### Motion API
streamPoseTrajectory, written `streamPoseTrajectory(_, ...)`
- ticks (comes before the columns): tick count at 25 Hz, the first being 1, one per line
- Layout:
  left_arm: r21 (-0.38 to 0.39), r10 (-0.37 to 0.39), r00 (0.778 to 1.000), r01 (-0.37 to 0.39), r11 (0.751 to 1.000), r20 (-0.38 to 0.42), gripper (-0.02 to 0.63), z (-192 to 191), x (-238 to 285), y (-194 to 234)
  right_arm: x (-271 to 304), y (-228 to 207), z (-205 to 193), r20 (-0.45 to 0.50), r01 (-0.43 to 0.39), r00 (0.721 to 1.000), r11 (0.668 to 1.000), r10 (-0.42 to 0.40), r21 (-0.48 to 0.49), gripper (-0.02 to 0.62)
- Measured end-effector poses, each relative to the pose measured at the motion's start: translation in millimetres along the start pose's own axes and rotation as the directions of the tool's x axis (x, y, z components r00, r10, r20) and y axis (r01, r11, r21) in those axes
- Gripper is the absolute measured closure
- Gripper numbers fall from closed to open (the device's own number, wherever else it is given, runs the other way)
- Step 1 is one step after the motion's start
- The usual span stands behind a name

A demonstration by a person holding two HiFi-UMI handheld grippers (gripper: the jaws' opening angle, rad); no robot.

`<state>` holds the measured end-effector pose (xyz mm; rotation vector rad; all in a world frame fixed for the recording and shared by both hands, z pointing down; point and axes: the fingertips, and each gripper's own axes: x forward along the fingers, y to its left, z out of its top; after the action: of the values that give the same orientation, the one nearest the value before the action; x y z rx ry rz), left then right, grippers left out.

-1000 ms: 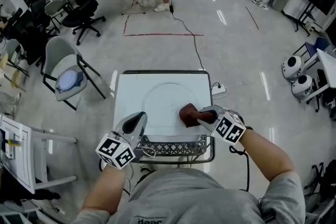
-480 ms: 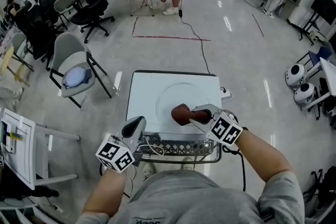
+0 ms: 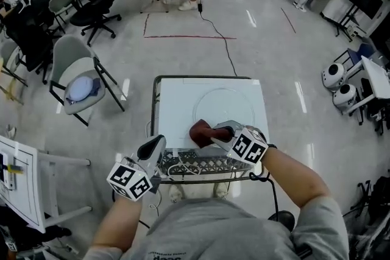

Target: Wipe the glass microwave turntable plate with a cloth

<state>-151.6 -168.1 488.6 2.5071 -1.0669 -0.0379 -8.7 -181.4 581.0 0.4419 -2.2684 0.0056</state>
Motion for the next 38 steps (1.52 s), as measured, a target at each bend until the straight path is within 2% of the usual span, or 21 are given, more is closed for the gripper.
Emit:
streamPoseTrajectory(13, 0.009, 0.021, 1.0, -0.021, 1.0, 0.007, 0.606, -25.6, 74.4, -94.0, -112.1, -54.0, -139.4, -0.051, 0.079, 0.996, 0.996, -0.077, 0.035, 0.512)
streamPoseTrajectory(18, 0.012, 0.022, 1.0, -0.023, 1.0, 0.008, 0.606, -30.4, 86.8, -103.0, -132.1, -64.0, -163.1, -0.073, 0.101, 0.993, 0.994, -0.097, 0.051, 0.513)
streamPoseTrajectory(20, 0.008, 0.018, 1.0, -0.018, 1.0, 0.011, 0.606, -29.1, 85.6, -101.9, -134.0, -60.6, -150.8, -0.046, 0.099, 0.994, 0.993, -0.097, 0.063, 0.513)
streamPoseTrajectory(23, 0.002, 0.021, 1.0, -0.021, 1.0, 0.022, 0.606, -21.5, 74.8, -89.3, -124.6, -46.4, -103.6, 0.03, 0.07, 0.997, 0.996, -0.071, 0.051, 0.512)
streamPoseTrajectory(27, 0.019, 0.037, 0.999, -0.037, 0.999, 0.033, 0.606, -9.4, 41.8, -60.5, -82.1, -6.0, -28.6, 0.112, -0.002, 0.994, 1.0, 0.003, -0.002, 0.512)
streamPoseTrajectory(30, 0.042, 0.039, 0.999, -0.04, 0.998, 0.023, 0.606, -6.9, 14.1, -39.9, -41.7, 19.6, 7.5, 0.121, -0.037, 0.992, 0.998, 0.042, -0.041, 0.513)
streamPoseTrajectory(34, 0.049, 0.051, 0.999, -0.052, 0.997, 0.016, 0.606, -2.3, -19.9, -10.3, -5.6, 32.7, 21.7, 0.075, -0.053, 0.996, 0.998, 0.056, -0.041, 0.512)
streamPoseTrajectory(38, 0.04, 0.066, 0.998, -0.067, 0.997, 0.006, 0.606, -3.4, -37.7, 12.0, 1.2, 33.0, 15.3, 0.042, -0.044, 0.998, 0.999, 0.045, -0.022, 0.512)
